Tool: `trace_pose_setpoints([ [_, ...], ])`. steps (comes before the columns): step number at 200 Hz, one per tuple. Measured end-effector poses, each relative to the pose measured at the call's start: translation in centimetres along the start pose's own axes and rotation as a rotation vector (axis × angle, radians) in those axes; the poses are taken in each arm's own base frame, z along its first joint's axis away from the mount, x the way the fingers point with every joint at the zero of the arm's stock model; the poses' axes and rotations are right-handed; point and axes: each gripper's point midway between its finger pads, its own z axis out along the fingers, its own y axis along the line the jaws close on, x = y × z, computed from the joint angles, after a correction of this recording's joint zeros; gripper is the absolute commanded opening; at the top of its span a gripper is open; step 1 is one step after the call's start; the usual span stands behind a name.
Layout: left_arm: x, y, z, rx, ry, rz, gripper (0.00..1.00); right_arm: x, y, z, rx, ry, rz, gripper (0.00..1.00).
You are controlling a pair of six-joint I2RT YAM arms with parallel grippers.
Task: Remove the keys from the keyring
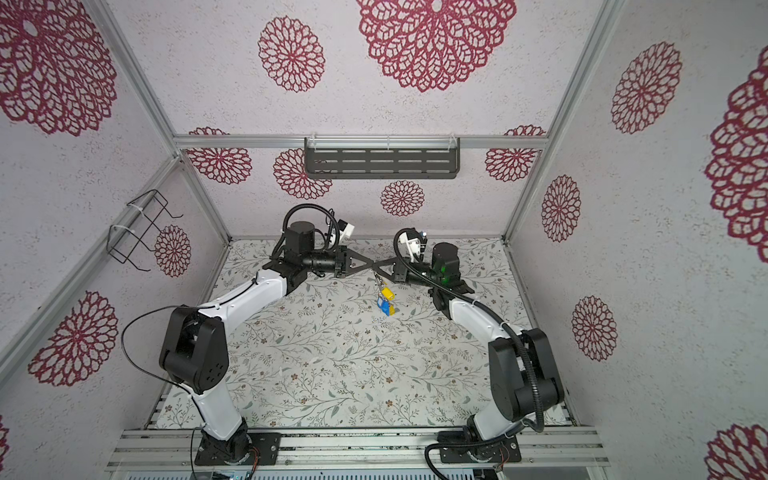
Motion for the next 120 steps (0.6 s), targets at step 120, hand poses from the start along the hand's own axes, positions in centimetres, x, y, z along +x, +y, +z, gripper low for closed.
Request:
trace_pose_setpoints([
  [120,-1.0,-0.9,0.1,0.019,-0.006,0.028,0.0,-0.4,0.3,-0.1,-0.024,-0.03,0.025,0.0],
])
